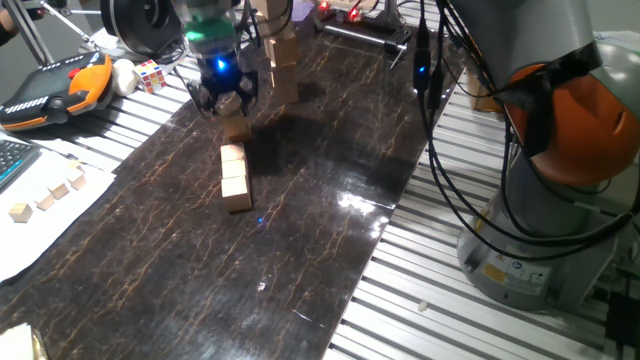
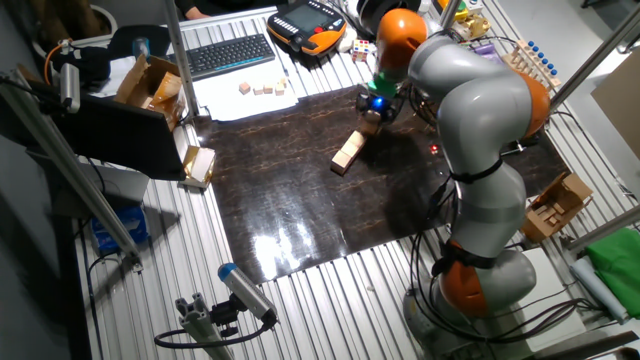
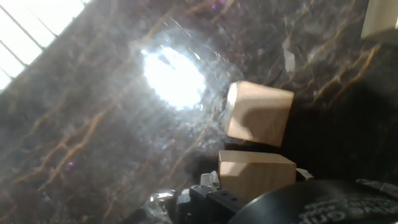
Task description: Stack the blocks in a vertical line of five
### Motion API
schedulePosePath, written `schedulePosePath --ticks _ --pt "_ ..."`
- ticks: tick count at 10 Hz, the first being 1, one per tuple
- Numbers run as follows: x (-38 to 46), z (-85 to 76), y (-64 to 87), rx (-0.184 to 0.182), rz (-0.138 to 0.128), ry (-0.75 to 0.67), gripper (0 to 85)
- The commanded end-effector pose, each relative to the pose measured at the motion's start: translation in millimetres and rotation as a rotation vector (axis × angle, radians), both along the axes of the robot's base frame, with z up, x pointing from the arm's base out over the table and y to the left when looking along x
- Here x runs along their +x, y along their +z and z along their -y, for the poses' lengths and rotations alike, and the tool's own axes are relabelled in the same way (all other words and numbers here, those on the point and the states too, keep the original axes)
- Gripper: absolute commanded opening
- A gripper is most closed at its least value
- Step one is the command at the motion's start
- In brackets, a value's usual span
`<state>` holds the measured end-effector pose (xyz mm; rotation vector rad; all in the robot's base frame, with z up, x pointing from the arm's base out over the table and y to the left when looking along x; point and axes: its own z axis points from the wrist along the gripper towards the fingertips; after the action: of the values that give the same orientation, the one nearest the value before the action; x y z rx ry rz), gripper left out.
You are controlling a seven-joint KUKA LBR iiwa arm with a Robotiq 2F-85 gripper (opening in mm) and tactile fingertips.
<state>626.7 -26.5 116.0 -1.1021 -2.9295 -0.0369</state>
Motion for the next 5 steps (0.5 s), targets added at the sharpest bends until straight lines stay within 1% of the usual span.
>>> schedulePosePath --ticks 1,2,3,5 --pt "3.2 5.0 1.5 0.009 0.013 -0.012 44.7" --pt "6.2 9.7 2.1 0.005 0.014 -0.032 43.0" --pt "9.3 14.9 2.3 0.02 0.013 -0.056 42.3" --pt "14.9 21.3 -2.9 0.003 0.02 -0.033 41.7"
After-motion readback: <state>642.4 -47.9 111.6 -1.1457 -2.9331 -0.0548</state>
